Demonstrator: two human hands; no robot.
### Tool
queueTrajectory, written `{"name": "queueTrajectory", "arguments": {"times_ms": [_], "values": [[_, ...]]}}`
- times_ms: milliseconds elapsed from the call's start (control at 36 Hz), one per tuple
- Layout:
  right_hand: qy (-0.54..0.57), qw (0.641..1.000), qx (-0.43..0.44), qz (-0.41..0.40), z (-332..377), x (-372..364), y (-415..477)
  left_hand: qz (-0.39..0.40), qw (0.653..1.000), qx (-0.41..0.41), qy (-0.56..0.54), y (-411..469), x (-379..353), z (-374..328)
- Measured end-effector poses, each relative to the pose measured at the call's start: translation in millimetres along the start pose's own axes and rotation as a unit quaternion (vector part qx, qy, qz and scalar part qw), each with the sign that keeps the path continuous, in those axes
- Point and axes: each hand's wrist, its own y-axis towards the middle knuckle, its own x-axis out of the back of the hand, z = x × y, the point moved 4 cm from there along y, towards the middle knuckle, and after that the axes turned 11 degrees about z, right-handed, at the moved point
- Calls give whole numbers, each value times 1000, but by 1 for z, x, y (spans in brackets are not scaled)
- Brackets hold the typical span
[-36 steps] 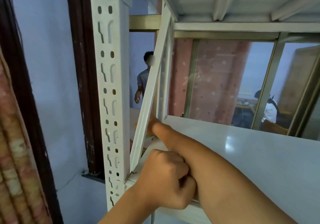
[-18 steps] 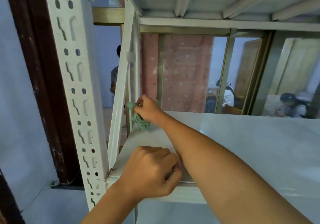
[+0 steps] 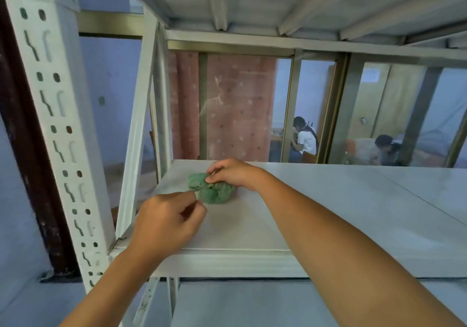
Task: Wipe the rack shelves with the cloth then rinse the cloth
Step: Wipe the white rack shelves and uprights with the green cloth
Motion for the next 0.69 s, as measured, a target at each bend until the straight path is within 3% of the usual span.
{"name": "queueTrajectory", "arguments": {"times_ms": [139, 250, 528, 694], "values": [[-165, 982, 52, -72, 8, -3, 0, 2, 999, 28, 15, 1, -3, 5], [-290, 955, 27, -61, 19, -17, -3, 17, 998, 40, 33, 0, -5, 8], [-365, 930, 15, -42, 30, -26, 4, 20, 998, 49, 41, -1, -3, 6], [-409, 908, 83, -29, 31, -34, 14, 35, 998, 36, 28, -2, -2, 6]]}}
